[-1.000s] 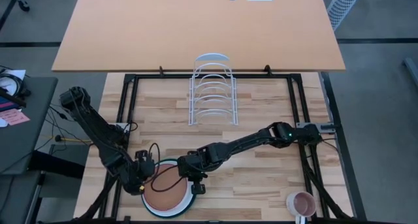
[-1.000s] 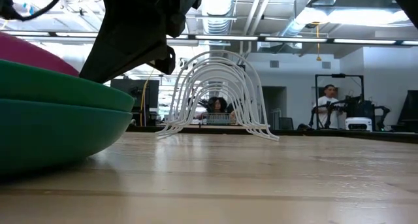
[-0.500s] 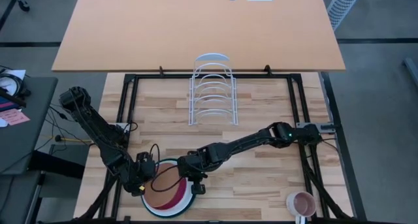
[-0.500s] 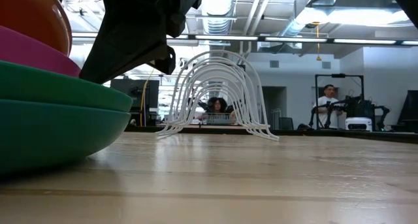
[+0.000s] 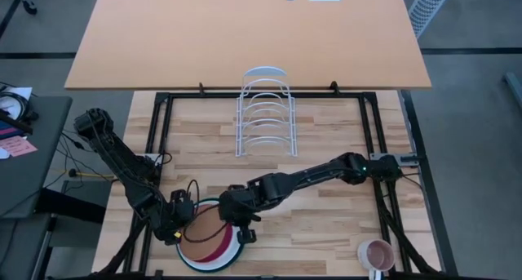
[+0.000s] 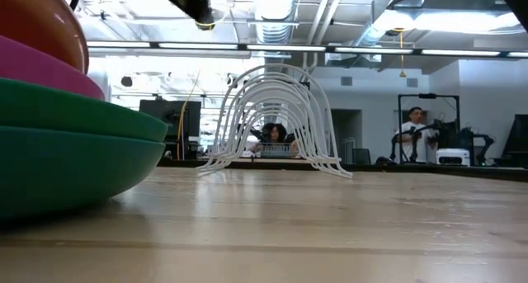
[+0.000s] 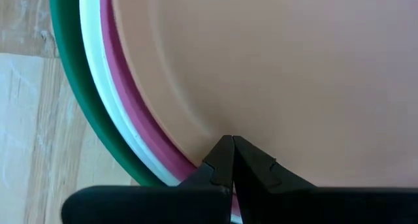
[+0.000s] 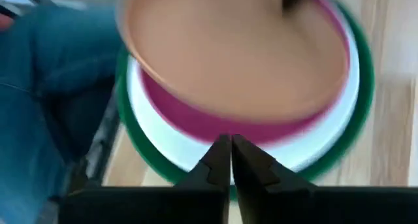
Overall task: Sort dishes
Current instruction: Put the orange plate on the dish rack
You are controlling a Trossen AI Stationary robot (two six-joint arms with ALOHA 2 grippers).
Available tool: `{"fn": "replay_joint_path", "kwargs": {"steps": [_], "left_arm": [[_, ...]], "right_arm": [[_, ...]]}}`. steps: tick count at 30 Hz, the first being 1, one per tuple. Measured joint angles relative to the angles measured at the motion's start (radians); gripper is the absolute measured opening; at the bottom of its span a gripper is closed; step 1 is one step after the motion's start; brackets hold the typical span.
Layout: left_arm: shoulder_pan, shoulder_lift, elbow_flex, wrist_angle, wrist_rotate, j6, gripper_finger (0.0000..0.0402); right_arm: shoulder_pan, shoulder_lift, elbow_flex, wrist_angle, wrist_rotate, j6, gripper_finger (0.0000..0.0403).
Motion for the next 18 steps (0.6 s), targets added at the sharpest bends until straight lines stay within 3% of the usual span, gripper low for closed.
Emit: {"fn": "replay_joint_path", "kwargs": {"steps": [9,18], "left_arm": [[0.000,0.000,-0.001,0.026,-0.009,0.023,0.0000],[0.000,0.000,-0.001,0.022,-0.020,0.026,0.0000]], "right_arm": [[0.049,-0.002,-0.001,0.125,0.016,-0.166,0.0108],[0.066,0.000,-0.002,0.135,0.015,-0.145,0.0148]]}}
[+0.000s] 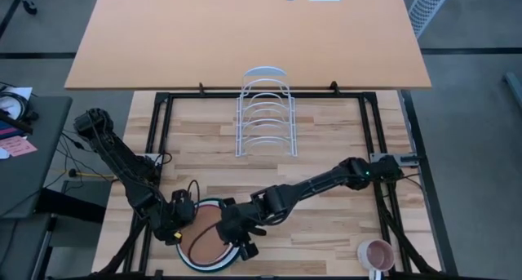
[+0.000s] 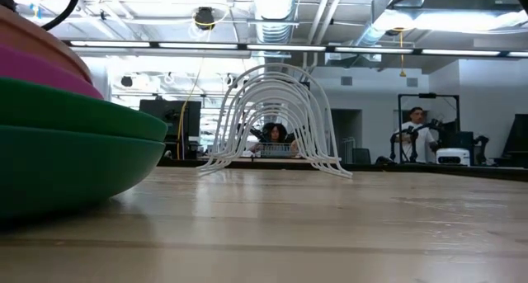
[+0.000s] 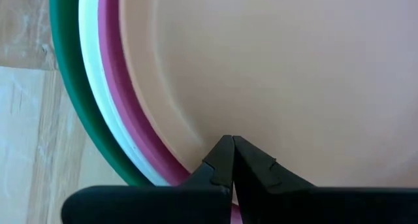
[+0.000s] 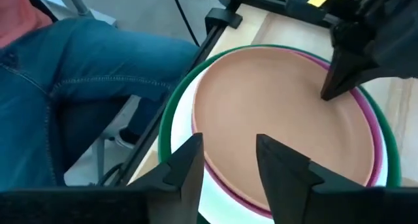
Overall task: Sort dishes
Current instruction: Put the orange plate on the dish rack
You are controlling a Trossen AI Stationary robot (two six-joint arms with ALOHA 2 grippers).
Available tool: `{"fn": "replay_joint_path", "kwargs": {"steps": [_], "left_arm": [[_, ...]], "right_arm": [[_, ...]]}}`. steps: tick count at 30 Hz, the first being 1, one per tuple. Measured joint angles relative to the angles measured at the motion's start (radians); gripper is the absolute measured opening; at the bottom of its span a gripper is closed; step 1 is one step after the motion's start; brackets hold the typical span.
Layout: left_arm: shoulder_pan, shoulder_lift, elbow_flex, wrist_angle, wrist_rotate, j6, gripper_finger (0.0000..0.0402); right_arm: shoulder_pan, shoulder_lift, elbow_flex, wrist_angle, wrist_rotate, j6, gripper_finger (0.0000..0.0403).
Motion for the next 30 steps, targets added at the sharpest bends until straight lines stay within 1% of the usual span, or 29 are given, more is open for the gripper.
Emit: {"fn": "replay_joint_path", "kwargs": {"steps": [7,9,17,30], "left_arm": [[0.000,0.000,0.000,0.001,-0.002,0.000,0.0000],[0.000,0.000,-0.002,0.007,-0.007,0.000,0.0000],[0.000,-0.003,-0.097,0.175,-0.009,-0.016,0.0000],[-0.002,-0.001,-0.106,0.195,-0.007,-0.005,0.0000]], "right_arm": [[0.005,0.026,-0.001,-0.038,-0.002,0.015,0.0145],[0.004,0.049,0.000,-0.014,-0.007,0.015,0.0145],[-0.006,0.085,0.000,-0.018,-0.074,0.018,0.0148],[-0.013,0.085,0.000,0.018,-0.081,0.016,0.0126]]}}
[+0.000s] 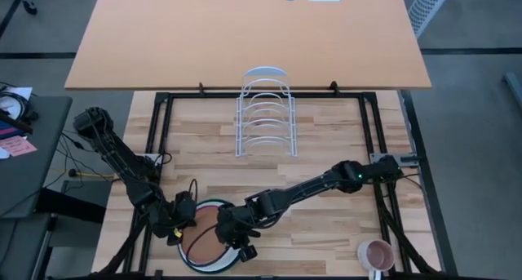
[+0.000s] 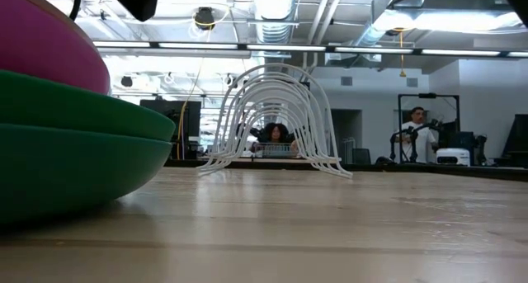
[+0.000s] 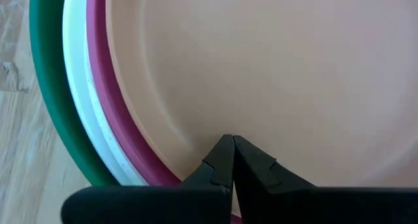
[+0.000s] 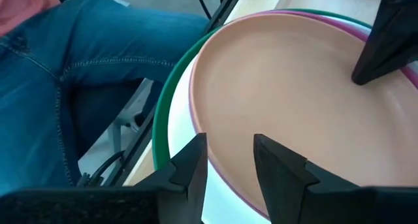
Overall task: Sort dishes
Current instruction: Put the orange plate on the dish rack
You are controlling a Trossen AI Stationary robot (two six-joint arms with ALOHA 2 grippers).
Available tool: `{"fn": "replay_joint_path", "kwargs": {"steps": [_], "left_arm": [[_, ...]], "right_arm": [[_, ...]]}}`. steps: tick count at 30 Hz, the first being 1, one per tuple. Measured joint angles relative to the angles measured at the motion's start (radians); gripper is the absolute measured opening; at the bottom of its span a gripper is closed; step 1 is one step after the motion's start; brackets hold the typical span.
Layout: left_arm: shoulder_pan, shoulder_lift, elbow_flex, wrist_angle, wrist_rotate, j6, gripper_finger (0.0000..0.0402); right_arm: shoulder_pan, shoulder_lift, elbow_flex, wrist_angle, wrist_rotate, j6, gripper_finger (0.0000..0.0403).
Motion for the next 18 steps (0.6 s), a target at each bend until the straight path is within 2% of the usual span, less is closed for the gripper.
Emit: {"fn": "replay_joint_path", "kwargs": {"steps": [7,18], "left_arm": [[0.000,0.000,0.000,0.000,0.000,0.002,0.0000],[0.000,0.000,-0.001,0.002,0.001,0.003,0.0000]], "right_arm": [[0.000,0.000,0.000,-0.021,-0.004,0.000,0.0116],[-0.012,0.050,0.000,0.005,-0.086,-0.016,0.0115]]}}
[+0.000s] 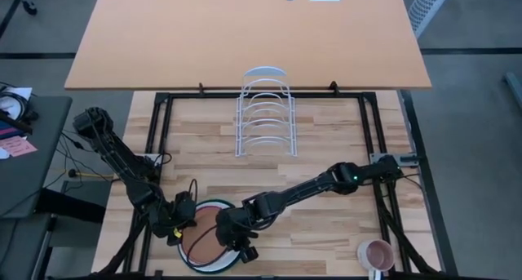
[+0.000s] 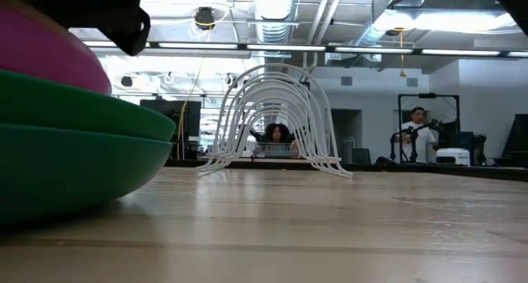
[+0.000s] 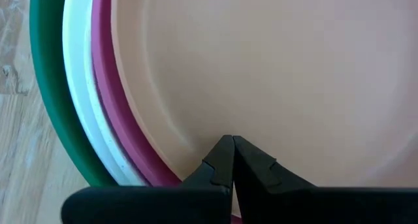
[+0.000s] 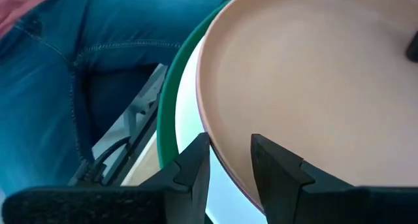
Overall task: Sort dishes
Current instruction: Put the orange plate on the dish rack
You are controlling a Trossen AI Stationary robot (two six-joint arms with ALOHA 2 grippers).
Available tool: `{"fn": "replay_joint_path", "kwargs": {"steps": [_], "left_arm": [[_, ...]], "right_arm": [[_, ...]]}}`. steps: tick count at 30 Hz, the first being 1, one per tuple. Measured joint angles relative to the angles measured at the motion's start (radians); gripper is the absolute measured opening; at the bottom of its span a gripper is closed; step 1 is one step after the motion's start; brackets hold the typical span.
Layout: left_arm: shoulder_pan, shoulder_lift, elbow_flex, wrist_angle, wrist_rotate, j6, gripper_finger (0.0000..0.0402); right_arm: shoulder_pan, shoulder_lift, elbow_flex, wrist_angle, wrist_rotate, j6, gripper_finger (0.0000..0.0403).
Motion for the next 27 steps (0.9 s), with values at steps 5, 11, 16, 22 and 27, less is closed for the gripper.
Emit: {"fn": "replay_joint_path", "kwargs": {"steps": [5,11,16,22,27], "left_arm": [[0.000,0.001,0.000,0.000,0.000,0.013,0.0000],[0.000,0.001,0.000,0.001,-0.003,0.018,0.0000],[0.000,0.001,0.000,0.010,-0.001,0.024,0.0000],[0.000,-0.002,-0.002,0.057,-0.001,0.081,0.0000],[0.000,-0.001,-0.003,0.033,-0.002,0.080,0.0000]], "right_arm": [[-0.011,-0.001,0.000,0.002,-0.043,0.004,0.0090],[-0.011,0.000,0.000,0.002,-0.065,-0.011,0.0019],[-0.012,0.000,0.000,-0.013,-0.065,-0.014,0.0002],[-0.014,0.000,0.000,-0.018,-0.064,-0.015,0.0001],[-0.022,0.000,0.000,-0.019,-0.066,0.032,0.0003]]}}
